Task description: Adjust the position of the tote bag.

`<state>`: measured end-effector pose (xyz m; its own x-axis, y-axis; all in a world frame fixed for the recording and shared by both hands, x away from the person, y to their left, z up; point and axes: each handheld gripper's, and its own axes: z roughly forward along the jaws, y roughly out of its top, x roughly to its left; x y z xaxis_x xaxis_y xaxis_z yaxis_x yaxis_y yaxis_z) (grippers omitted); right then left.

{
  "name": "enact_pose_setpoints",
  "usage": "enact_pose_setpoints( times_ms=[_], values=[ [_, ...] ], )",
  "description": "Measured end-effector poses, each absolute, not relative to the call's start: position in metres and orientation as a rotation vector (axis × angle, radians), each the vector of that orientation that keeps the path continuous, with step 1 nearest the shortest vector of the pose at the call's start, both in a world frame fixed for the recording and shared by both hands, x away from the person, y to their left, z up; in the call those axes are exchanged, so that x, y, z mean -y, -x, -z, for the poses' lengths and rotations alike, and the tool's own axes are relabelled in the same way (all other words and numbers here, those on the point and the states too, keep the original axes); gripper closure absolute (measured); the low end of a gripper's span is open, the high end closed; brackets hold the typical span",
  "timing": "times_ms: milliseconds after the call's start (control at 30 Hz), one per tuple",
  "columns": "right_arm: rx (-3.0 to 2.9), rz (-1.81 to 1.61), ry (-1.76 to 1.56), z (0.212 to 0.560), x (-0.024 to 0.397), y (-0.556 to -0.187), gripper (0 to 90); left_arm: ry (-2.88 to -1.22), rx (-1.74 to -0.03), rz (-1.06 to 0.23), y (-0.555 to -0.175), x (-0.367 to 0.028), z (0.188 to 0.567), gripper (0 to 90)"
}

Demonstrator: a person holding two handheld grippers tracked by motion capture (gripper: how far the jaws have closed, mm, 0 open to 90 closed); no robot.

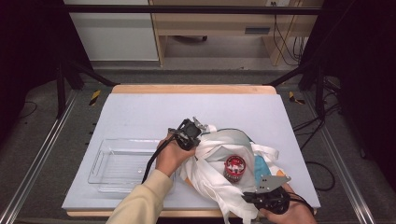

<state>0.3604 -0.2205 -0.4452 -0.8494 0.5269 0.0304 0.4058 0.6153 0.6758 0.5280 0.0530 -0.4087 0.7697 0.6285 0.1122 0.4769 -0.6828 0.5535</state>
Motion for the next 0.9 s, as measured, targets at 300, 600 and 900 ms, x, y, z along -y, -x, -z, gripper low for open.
enact_pose_setpoints(
  times_ms=[300, 600, 900],
  values=[
    [-2.668, -1.054, -0.79, 0.444, 0.22, -0.362, 84.0, -2.447, -0.806, -0.399, -0.52, -0.052, 0.408, 88.5],
    [-2.619, -1.073, -0.828, 0.425, 0.221, -0.364, 54.9, -2.417, -0.74, -0.394, -0.5, -0.051, 0.399, 87.1],
    [-2.586, -1.07, -0.824, 0.406, 0.22, -0.368, 48.4, -2.365, -0.699, -0.444, -0.48, -0.055, 0.386, 71.9]
  ],
)
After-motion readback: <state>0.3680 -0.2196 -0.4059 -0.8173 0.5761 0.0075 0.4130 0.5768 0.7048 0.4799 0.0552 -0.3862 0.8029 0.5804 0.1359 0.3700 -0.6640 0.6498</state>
